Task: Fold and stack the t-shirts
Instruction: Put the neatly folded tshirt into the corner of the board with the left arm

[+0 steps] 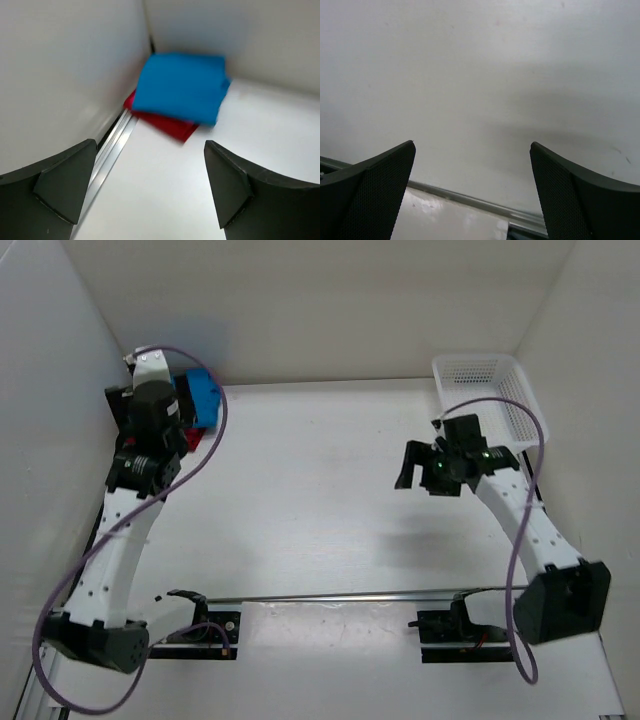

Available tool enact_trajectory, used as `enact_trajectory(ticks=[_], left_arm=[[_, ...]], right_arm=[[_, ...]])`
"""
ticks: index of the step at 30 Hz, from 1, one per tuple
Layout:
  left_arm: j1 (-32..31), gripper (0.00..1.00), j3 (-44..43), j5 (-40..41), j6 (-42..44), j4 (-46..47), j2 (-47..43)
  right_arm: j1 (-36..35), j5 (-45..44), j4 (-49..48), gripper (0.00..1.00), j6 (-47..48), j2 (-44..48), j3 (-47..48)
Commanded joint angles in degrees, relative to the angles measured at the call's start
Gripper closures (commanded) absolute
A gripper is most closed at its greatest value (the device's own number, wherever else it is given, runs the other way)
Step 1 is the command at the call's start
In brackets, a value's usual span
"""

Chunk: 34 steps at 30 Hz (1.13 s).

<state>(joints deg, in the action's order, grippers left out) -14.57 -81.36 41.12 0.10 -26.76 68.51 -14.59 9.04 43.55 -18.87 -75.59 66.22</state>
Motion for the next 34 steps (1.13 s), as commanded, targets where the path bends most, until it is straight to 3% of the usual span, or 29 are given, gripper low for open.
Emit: enact_trajectory(ticks=[1, 3, 7, 14, 34], left_arm=[[2.96, 0.00, 8.05, -12.08, -0.10, -21.18, -2.92], [4.46, 0.00, 12.88, -23.30, -0.10, -31.01, -8.81], [7.08, 0.00, 23.07, -30.48, -0.10, -36.51, -17.87], [12.54, 0.00, 33.02, -28.03, -0.10, -35.37, -26.14], [13.60, 0.00, 34.17, -28.83, -0.10, -34.15, -30.37]], right_arm=[[0.26, -4.03, 6.45, 0.01, 1.47, 7.81, -5.82], [0.26, -6.22, 7.51, 0.01, -0.19, 14.64, -10.13], [0.26, -7.27, 8.13, 0.01, -3.09, 24.77, -15.84], [0.26, -7.28, 7.60, 0.01, -7.40, 32.17, -19.02], [0.26, -7.63, 9.36, 0.01, -8.55, 38.59, -21.13]])
